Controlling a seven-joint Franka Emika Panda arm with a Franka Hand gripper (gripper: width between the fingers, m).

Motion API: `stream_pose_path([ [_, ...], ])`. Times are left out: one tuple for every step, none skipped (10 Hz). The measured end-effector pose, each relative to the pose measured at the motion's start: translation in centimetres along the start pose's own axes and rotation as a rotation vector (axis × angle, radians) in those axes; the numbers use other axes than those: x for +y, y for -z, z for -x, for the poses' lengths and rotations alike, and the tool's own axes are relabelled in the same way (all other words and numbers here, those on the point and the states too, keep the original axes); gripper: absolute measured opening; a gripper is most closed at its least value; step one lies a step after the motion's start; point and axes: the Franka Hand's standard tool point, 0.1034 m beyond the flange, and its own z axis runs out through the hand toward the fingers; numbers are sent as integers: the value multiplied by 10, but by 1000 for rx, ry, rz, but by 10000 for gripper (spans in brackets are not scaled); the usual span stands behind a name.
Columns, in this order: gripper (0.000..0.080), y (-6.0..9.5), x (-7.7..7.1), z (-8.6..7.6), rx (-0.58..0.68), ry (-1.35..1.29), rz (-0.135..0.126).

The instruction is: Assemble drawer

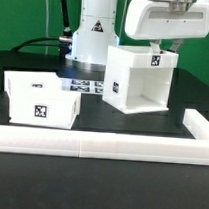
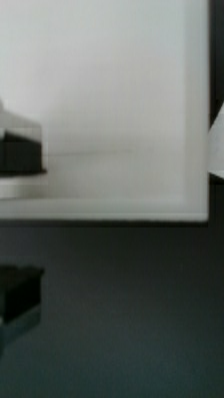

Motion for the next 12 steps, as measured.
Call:
stream_pose_path([
  [91,0,0,0,0,0,0],
  [36,0,0,0,0,0,0],
  [36,0,0,0,0,0,0],
  [36,0,0,0,0,0,0],
  [36,0,0,0,0,0,0],
  [36,0,0,0,0,0,0],
  [36,0,0,0,0,0,0],
  [36,0,1,0,0,-3,0],
  [36,0,8,0,-2,-21,-1],
  [37,1,18,-5,-6,-43,-6],
  [37,2,26,-15,3,-61,-5],
  [38,3,36,-27,15,-75,-6],
])
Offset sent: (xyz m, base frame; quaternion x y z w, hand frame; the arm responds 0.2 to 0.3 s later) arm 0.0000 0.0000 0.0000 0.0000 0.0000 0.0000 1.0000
